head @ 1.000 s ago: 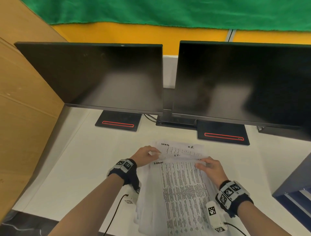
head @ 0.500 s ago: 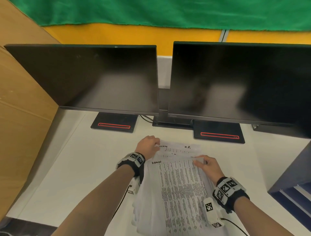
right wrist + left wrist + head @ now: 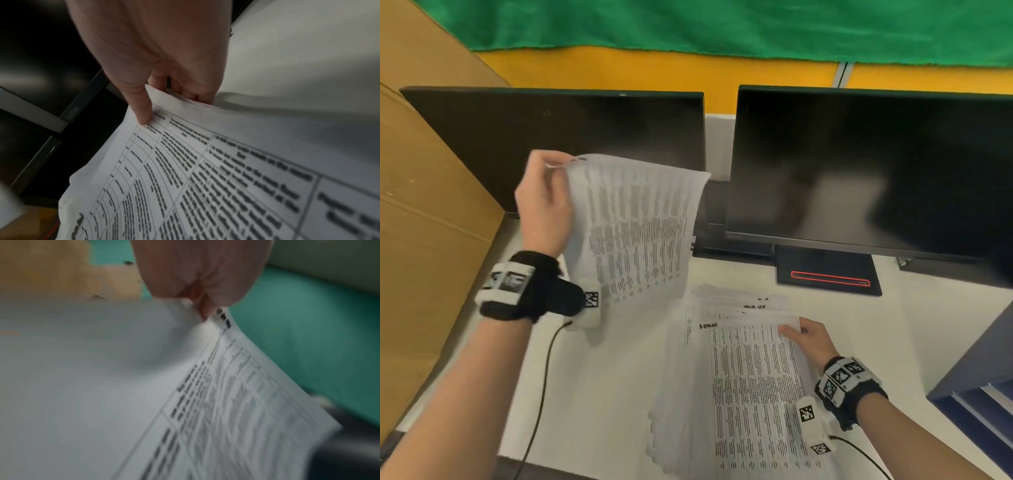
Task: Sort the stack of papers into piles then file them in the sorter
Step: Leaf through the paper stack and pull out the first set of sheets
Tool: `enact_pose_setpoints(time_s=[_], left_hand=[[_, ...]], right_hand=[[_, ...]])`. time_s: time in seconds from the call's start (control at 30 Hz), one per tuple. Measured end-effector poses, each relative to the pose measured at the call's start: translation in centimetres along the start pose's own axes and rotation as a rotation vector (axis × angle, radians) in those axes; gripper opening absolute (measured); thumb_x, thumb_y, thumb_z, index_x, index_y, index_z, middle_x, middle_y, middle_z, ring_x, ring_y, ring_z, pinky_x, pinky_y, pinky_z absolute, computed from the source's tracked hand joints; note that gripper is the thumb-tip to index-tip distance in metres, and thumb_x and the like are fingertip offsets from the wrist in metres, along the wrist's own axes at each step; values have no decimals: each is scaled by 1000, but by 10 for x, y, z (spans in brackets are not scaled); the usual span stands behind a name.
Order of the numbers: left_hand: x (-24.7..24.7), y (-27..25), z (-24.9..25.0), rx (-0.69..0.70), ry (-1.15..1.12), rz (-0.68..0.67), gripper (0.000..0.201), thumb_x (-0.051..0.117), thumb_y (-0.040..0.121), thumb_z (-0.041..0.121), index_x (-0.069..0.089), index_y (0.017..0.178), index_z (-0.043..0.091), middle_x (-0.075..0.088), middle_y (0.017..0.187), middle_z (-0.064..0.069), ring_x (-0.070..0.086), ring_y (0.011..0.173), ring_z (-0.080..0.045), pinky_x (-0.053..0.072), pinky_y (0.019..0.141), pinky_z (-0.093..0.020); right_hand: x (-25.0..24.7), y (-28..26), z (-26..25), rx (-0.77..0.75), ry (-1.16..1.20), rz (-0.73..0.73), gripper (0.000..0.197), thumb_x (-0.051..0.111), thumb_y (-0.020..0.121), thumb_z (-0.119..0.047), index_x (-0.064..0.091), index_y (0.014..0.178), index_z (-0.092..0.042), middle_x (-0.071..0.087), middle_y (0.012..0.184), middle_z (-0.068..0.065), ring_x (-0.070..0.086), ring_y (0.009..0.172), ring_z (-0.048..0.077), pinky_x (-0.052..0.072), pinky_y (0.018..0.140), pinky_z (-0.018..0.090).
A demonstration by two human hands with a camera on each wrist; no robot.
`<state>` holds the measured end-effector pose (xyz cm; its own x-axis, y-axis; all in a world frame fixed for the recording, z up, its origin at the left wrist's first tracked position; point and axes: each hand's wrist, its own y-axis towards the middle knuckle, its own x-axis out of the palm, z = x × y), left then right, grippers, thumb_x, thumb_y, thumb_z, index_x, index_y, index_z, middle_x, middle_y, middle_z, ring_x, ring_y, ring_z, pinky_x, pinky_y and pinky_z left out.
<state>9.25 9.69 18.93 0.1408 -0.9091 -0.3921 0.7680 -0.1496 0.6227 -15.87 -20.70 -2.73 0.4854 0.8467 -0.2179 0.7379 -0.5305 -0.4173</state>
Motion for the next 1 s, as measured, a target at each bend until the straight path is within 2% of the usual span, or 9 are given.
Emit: enact_pose_setpoints(time_s=[0.2,0.33,0.47,0.6,0.67,0.77,0.83,0.9,1.0], left_hand=[[28,-46,-42,-162,-10,-264,26,42,93,10,50,84,34,52,77,7,44,61,6,36,61,-24],[88,-134,-29,-381,-115,-404,15,44,94,1,54,91,12,59,81,9,52,64,13,38,60,-9],[134,-196,-33,-427,-61,-531,27,48,83,-8,54,93,16,63,90,3,60,80,-15,39,67,-14],[152,-222,-35,-506,-21,-517,26,42,86,-5,52,95,17,64,90,1,61,82,-21,40,67,-24],[154,-229,-36,-531,-42,-564,23,41,90,-2,51,95,18,65,92,-1,61,84,-21,41,68,-25],[156,-228,-41,-460,7,-673,14,44,94,12,57,98,14,57,101,-2,55,96,-21,41,82,-27],[157,-218,-43,-408,56,-652,19,43,95,18,61,101,13,49,106,-4,48,102,-21,39,91,-31],[160,-202,-48,-375,116,-603,23,40,96,13,61,106,13,48,110,-8,45,105,-25,37,93,-34],[167,-181,-57,-312,277,-782,29,37,95,11,61,110,17,51,116,-10,45,107,-29,40,89,-39]], right_hand=[[3,2,0,69,25,-9,11,60,90,-16,70,92,-11,72,101,14,68,95,28,50,94,45],[6,-6,-8,171,241,-8,17,54,92,-12,68,96,-3,72,91,19,69,83,31,56,76,39],[3,-3,-4,169,206,6,24,54,92,-17,68,106,-4,72,101,15,67,97,31,50,94,45],[-2,-11,-9,230,337,-60,38,45,97,-35,70,102,-7,74,93,11,69,87,26,51,74,37],[-5,-13,-9,227,329,-130,42,45,95,-45,71,101,-12,75,96,9,71,88,25,50,74,35],[-7,-7,3,111,192,-151,21,63,87,-20,69,105,-10,72,106,13,69,99,28,52,85,37],[-8,-2,11,61,111,-87,14,66,80,-1,73,92,-6,73,99,14,67,98,31,51,84,34],[-7,-2,12,17,49,-59,17,67,76,6,75,78,-9,73,91,8,65,96,25,46,86,28],[-7,-4,11,-2,22,-75,21,64,76,11,76,76,-7,73,85,5,64,93,17,43,82,20]])
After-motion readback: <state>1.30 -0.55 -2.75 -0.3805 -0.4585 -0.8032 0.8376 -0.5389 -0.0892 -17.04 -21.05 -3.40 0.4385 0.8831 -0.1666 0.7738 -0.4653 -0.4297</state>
